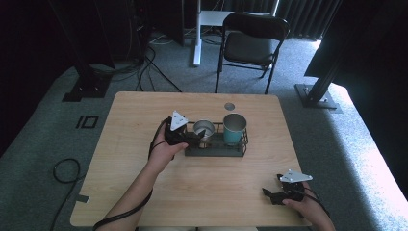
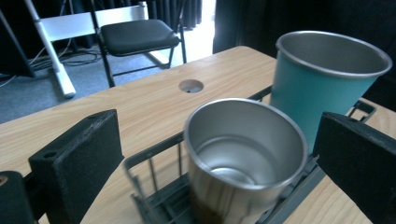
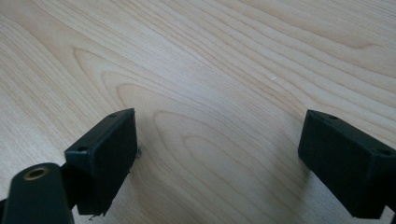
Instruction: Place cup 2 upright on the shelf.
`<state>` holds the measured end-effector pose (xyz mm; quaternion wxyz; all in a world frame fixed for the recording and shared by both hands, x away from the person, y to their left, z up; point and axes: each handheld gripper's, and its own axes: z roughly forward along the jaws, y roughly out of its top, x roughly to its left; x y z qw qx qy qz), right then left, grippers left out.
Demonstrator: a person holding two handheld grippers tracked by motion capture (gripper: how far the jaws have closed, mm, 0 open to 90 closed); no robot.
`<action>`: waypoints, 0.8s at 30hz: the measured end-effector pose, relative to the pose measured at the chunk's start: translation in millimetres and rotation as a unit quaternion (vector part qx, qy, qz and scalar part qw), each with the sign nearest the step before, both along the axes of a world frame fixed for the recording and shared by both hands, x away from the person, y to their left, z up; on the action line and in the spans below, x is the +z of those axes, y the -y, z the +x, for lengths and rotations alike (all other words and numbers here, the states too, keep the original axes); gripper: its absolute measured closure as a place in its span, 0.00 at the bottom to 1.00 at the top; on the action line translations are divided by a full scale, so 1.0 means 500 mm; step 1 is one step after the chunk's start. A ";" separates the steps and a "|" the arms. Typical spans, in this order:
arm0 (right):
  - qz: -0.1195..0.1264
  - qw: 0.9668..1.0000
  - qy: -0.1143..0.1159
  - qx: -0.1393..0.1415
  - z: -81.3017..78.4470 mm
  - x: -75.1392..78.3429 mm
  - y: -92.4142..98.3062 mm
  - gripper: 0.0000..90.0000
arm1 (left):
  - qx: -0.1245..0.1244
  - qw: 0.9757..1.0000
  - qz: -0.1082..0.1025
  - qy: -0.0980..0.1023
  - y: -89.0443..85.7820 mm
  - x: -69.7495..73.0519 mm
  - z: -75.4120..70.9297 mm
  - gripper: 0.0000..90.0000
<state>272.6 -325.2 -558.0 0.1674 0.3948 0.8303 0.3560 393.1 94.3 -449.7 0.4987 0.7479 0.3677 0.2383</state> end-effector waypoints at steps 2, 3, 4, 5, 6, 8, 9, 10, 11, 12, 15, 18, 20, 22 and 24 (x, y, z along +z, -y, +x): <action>0.000 1.000 0.000 0.000 0.000 0.000 0.000 0.13 | 0.006 1.000 0.003 0.001 -0.009 -0.001 -0.001 0.02; 0.000 1.000 0.000 0.000 0.000 0.000 0.000 0.13 | 0.006 1.000 0.003 -0.001 -0.013 -0.002 -0.002 0.02; 0.000 1.000 0.000 0.000 0.000 0.000 0.000 0.13 | 0.008 1.000 0.004 -0.001 -0.018 -0.002 -0.002 0.02; 0.000 1.000 0.000 0.000 0.000 0.000 0.000 0.13 | 0.010 1.000 0.006 0.000 -0.022 -0.001 -0.003 0.02; 0.000 1.000 0.000 0.000 0.000 0.000 0.000 0.13 | 0.011 1.000 0.004 -0.001 -0.026 -0.001 -0.004 0.02; 0.000 1.000 0.000 0.000 0.000 0.000 0.000 0.13 | 0.015 1.000 0.004 -0.001 -0.036 -0.001 -0.005 0.02; 0.000 1.000 0.000 0.000 0.000 0.000 0.000 0.13 | 0.016 1.000 0.005 -0.002 -0.039 -0.001 -0.006 0.02; 0.000 1.000 0.000 0.000 0.000 0.000 0.000 0.13 | 0.018 1.000 0.004 -0.002 -0.042 -0.002 -0.007 0.02; 0.000 1.000 0.000 0.000 0.000 0.000 0.000 0.13 | 0.019 1.000 0.005 -0.001 -0.047 -0.002 -0.008 0.02; 0.000 1.000 0.000 0.000 0.000 0.000 0.000 0.13 | 0.019 1.000 0.006 -0.002 -0.051 -0.003 -0.010 0.02; 0.000 1.000 0.000 0.000 0.000 0.000 0.000 0.13 | 0.024 1.000 0.006 -0.003 -0.064 -0.005 -0.015 0.02; 0.000 1.000 0.000 0.000 0.000 0.000 0.000 0.13 | 0.025 1.000 0.006 -0.009 -0.078 -0.007 -0.020 0.02; 0.000 1.000 0.000 0.000 0.000 0.000 0.000 0.13 | 0.030 1.000 0.006 -0.009 -0.087 -0.008 -0.024 0.02; 0.000 1.000 0.000 0.000 0.000 0.000 0.000 0.13 | 0.034 0.999 0.006 -0.011 -0.096 -0.010 -0.027 0.02; 0.000 1.000 0.000 0.000 0.000 0.000 0.000 0.13 | 0.039 0.999 0.005 -0.013 -0.105 -0.013 -0.029 0.02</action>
